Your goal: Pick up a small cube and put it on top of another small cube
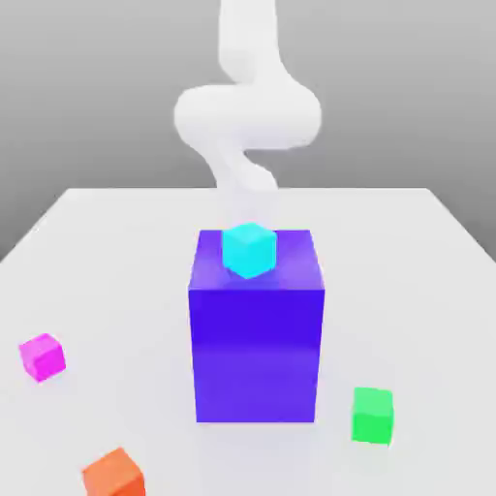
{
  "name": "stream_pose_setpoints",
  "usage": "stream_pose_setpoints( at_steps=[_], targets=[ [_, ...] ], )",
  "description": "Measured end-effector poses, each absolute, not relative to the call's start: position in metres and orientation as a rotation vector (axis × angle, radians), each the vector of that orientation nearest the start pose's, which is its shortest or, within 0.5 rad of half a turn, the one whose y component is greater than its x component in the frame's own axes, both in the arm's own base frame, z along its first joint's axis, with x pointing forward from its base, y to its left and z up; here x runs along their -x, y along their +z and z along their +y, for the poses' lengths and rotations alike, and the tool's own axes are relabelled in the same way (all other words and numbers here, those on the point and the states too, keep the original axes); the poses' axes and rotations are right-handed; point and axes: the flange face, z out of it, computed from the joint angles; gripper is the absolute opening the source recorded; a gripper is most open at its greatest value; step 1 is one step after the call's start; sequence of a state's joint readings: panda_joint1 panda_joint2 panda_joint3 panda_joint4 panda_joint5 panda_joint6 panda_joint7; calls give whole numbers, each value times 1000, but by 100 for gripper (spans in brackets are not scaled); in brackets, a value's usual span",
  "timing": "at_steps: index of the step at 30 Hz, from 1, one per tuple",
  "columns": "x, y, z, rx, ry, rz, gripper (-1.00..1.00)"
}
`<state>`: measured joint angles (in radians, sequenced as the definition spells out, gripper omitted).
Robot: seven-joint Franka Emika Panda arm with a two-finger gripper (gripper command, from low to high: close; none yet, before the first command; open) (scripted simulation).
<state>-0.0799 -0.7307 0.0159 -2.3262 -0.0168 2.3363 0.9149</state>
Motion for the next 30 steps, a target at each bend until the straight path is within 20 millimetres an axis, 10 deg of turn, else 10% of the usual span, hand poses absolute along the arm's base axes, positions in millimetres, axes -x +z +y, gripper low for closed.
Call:
stream_pose_setpoints(
  at_steps=[7, 14, 24, 30],
  targets=[
    [-421, 571, -104, 2120, -788, 1886, 0],
    [-422, 459, -194, 1698, -592, 2419, 0],
    [-349, 302, -299, 844, -276, 2964, 0],
    [-286, 217, -324, 259, -67, 3119, 0]
  ],
)
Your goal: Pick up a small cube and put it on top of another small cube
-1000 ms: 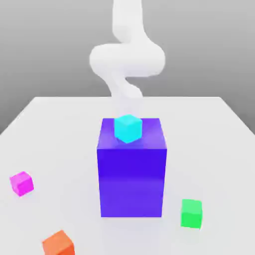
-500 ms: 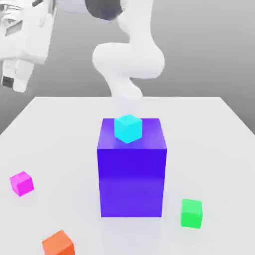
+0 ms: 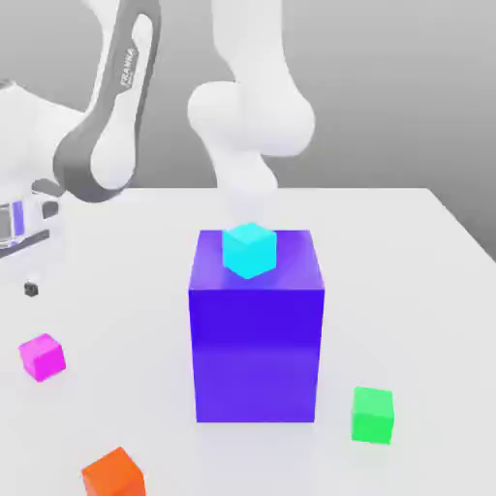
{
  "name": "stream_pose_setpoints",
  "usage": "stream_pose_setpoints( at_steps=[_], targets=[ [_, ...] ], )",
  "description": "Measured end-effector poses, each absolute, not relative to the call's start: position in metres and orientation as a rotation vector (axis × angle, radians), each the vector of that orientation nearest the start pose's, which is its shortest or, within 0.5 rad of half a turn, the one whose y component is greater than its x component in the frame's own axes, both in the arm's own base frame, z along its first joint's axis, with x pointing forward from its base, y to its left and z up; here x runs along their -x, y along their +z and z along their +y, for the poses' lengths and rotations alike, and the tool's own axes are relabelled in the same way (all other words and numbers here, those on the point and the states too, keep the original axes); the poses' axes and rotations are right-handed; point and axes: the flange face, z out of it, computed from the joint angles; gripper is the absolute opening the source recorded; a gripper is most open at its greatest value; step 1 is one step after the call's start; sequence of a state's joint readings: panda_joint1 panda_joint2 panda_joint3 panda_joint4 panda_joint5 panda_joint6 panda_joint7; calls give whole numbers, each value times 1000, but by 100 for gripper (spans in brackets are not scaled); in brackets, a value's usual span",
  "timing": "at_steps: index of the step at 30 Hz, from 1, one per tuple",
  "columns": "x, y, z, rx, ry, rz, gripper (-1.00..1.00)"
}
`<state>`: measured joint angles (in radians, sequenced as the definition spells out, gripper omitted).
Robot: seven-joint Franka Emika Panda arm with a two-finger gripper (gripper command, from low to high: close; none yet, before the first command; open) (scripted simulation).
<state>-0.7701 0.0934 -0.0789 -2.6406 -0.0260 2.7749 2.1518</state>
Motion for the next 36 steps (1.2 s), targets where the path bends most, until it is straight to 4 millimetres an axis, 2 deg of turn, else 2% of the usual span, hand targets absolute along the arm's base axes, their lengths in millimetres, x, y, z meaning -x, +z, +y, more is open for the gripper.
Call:
stream_pose_setpoints(
  at_steps=[2, 7, 8, 14, 16, 21, 24, 26, 30, 36],
  targets=[
    [-272, 192, -325, 122, -15, 3135, 0],
    [-268, 137, -325, 78, 0, 3139, 0],
    [-268, 130, -324, 78, 0, 3140, -100],
    [-268, 126, -324, 79, -3, 3139, -100],
    [-269, 138, -325, 77, -2, 3137, -100],
    [-271, 187, -322, 108, -8, 3137, -100],
    [-313, 202, -282, 493, -96, 3088, -100],
    [-342, 216, -256, 629, -145, 3039, -100],
    [-389, 250, -205, 738, -209, 2947, -100],
    [-437, 303, -124, 812, -250, 2804, -100]
  ],
)
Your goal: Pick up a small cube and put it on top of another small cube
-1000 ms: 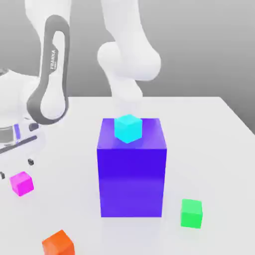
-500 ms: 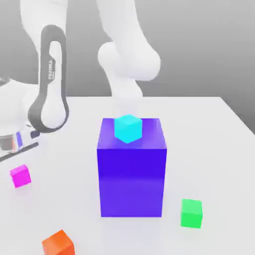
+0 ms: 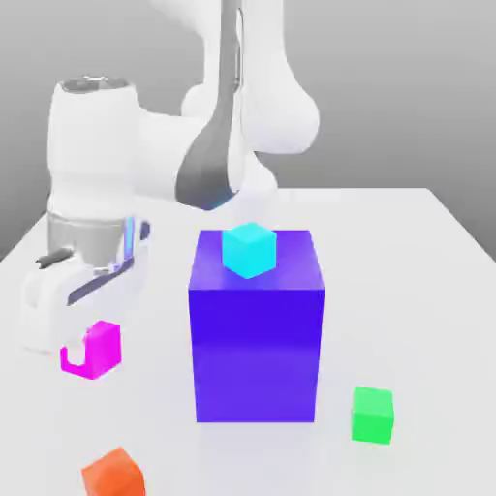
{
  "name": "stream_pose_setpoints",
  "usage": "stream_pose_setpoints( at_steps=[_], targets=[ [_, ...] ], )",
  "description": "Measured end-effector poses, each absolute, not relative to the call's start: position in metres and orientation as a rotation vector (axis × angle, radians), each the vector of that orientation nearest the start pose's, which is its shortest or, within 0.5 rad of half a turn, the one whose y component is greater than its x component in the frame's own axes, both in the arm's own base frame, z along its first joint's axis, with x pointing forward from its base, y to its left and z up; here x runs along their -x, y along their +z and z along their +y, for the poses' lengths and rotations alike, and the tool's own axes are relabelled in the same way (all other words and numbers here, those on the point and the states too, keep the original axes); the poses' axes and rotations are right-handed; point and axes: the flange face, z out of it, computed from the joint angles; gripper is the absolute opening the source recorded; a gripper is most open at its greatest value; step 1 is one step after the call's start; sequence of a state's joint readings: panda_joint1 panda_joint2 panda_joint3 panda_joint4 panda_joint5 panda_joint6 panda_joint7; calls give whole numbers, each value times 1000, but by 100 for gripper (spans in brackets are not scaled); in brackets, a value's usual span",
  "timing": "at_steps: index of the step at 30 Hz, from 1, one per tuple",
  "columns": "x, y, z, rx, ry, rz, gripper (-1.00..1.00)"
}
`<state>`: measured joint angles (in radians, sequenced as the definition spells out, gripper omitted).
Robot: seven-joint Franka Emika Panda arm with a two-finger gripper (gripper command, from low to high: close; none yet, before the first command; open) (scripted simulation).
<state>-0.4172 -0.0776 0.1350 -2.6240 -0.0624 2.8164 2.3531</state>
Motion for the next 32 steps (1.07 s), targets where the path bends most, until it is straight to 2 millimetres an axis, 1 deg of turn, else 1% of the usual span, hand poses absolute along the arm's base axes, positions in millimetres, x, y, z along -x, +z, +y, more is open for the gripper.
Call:
stream_pose_setpoints(
  at_steps=[3, 5, 6, 7, 9, 12, 13, 15, 16, 17, 18, 20, 21, 22, 25, 29, 30, 32],
  targets=[
    [-454, 317, -53, 927, -218, 2741, -100],
    [-458, 324, -3, 1013, -191, 2704, -100],
    [-458, 324, 22, 1061, -177, 2690, -100],
    [-456, 322, 43, 1109, -164, 2682, -100],
    [-450, 315, 79, 1204, -139, 2670, -100],
    [-436, 303, 131, 1352, -106, 2649, -100],
    [-431, 296, 140, 1396, -96, 2652, -100],
    [-426, 279, 141, 1462, -77, 2674, -100],
    [-423, 269, 140, 1464, -49, 2697, -100],
    [-415, 257, 139, 1446, -15, 2739, -100],
    [-407, 250, 141, 1447, -8, 2762, -100],
    [-399, 241, 153, 1483, -5, 2758, -100],
    [-395, 236, 163, 1516, -4, 2741, -100],
    [-393, 231, 168, 1530, -5, 2733, -100],
    [-394, 215, 168, 1527, -5, 2734, -100],
    [-391, 187, 168, 1534, -2, 2735, -100],
    [-390, 181, 168, 1536, -1, 2736, 100],
    [-390, 181, 168, 1536, -1, 2736, 100]
  ],
)
